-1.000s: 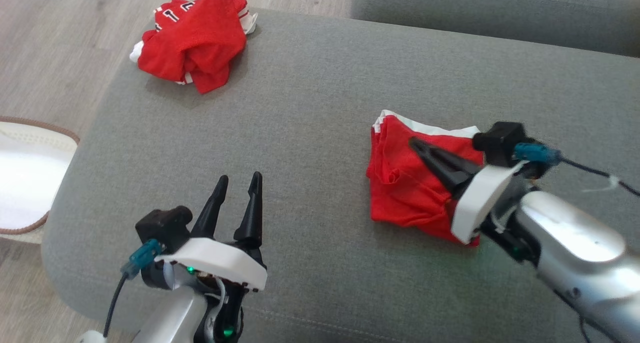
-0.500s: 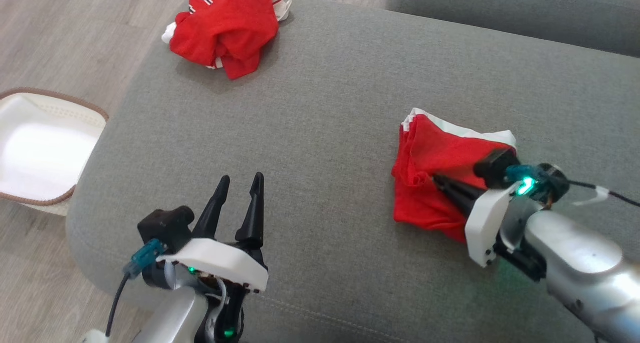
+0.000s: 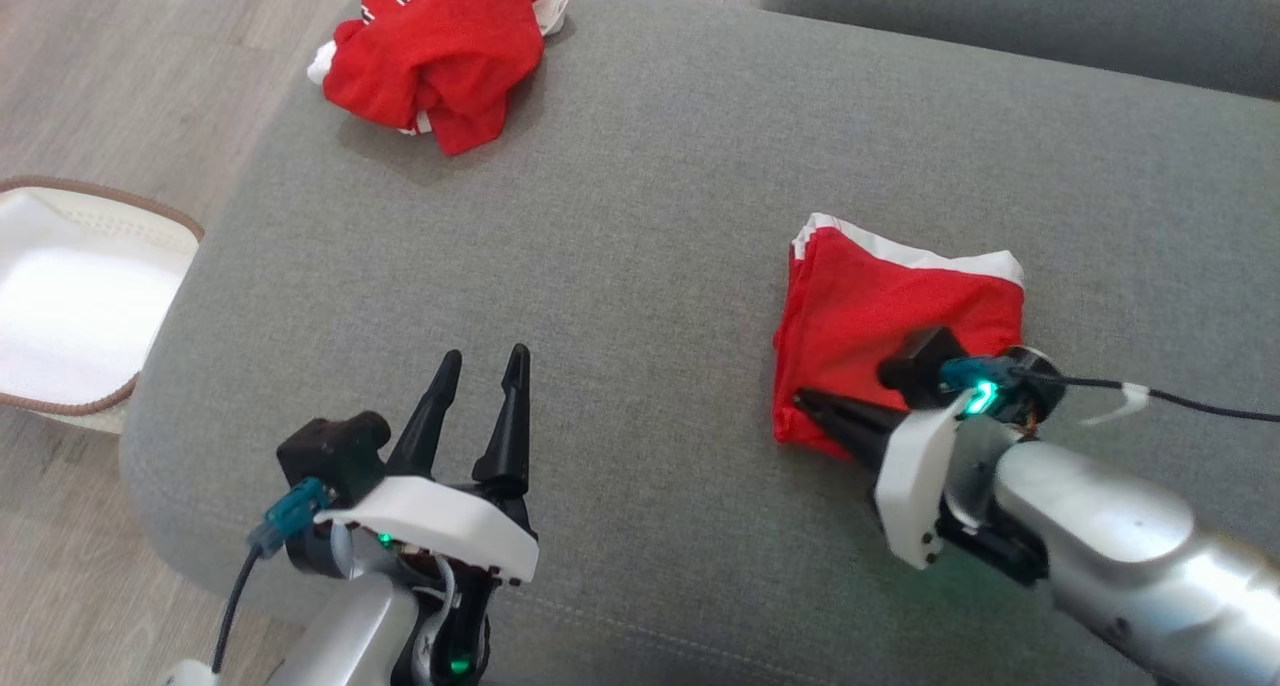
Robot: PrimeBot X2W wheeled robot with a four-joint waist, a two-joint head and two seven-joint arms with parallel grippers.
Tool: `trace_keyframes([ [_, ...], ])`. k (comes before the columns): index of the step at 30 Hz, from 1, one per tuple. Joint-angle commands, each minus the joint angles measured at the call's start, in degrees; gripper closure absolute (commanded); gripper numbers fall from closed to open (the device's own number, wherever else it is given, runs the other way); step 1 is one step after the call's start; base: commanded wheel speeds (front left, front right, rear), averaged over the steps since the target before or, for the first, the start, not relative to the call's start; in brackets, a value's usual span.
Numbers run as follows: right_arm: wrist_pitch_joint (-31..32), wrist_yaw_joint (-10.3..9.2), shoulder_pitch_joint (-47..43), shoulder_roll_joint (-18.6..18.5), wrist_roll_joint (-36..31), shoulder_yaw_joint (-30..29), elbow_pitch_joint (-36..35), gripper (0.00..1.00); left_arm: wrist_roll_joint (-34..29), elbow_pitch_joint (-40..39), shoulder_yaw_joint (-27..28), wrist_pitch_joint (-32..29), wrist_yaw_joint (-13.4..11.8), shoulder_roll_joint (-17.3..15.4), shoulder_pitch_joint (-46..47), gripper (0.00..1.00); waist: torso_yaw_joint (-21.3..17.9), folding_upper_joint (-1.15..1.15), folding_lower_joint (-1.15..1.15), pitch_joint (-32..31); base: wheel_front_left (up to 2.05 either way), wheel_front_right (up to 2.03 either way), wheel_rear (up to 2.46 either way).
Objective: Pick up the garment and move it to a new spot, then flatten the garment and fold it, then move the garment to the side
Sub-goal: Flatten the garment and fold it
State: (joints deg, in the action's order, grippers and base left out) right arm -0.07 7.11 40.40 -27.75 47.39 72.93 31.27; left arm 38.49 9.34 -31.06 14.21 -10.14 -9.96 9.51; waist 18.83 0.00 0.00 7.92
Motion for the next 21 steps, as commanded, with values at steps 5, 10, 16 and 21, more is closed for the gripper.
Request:
trace_keyframes([
  [5,-0.1,0.37,0.5,2.1,0.7,0.1,0.1,1.00,-0.4,-1.8,1.9,0.5,0.0,-0.3,2.6,0.00,-0.3,0.00,0.00,0.7,0.00,0.00,0.00],
  [10,-0.1,0.37,0.0,4.0,0.9,0.3,1.1,1.00,-0.4,-1.3,2.1,0.6,0.2,-0.2,2.9,0.00,-0.5,0.00,0.00,0.9,0.00,0.00,0.00],
  [16,-1.2,0.37,-0.2,5.4,0.6,0.4,0.6,1.00,-0.4,-1.0,2.4,0.6,0.3,-0.2,3.0,0.00,-1.5,0.00,0.00,0.2,0.00,0.00,0.00],
  [21,-9.3,0.37,2.0,5.7,1.9,-1.6,0.7,1.00,-1.1,-0.9,2.8,0.7,0.4,-1.2,3.3,0.00,-4.4,0.00,0.00,-1.8,0.00,0.00,0.00],
])
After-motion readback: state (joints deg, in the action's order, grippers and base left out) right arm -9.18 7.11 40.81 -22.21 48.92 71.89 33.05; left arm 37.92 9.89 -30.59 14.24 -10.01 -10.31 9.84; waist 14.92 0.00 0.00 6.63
